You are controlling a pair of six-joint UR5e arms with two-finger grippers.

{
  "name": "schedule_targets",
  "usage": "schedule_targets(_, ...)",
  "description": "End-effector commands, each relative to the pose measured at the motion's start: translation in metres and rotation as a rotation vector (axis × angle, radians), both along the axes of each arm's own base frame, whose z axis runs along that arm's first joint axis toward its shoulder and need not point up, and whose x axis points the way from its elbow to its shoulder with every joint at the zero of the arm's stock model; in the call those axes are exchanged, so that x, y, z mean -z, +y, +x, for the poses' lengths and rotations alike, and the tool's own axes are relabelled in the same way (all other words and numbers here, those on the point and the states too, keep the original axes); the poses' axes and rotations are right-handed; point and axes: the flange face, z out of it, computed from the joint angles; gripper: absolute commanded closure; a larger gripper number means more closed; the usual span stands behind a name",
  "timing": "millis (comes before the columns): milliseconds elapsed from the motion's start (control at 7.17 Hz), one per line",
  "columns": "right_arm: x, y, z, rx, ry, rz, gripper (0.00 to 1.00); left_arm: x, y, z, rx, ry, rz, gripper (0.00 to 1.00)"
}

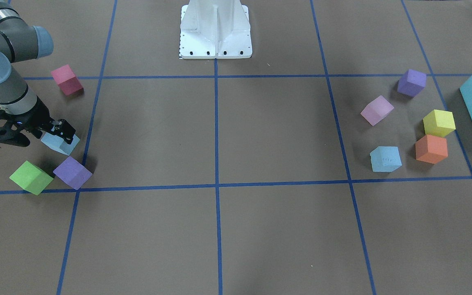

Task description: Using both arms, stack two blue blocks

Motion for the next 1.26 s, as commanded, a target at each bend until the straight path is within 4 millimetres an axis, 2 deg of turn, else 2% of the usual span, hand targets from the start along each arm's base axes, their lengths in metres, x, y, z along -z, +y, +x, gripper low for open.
schedule_targets(0, -0.004, 0.006, -0.015, -0.005, 0.008, 0.007, 0.00, 0.000, 0.000, 0.000, 0.000, 0.000, 0.000, 0.00)
schedule_targets(279, -0.006, 0.010, -0.013, 0.000, -0.008, 0.023, 0.01, -0.001, 0.000, 0.000, 0.000, 0.000, -0.001, 0.00)
schedule_targets(558, 0.000, 0.010, -0.013, 0.013, -0.020, 0.036, 0.19, -0.004, 0.003, 0.000, 0.000, 0.000, -0.007, 0.00)
schedule_targets(977, 0.003, 0.009, -0.013, 0.026, -0.027, 0.047, 0.28, -0.005, 0.004, 0.000, -0.001, 0.000, -0.006, 0.00)
schedule_targets(1116, 0.004, 0.008, -0.013, 0.028, -0.028, 0.052, 0.41, -0.005, 0.004, 0.000, -0.001, 0.000, -0.006, 0.00)
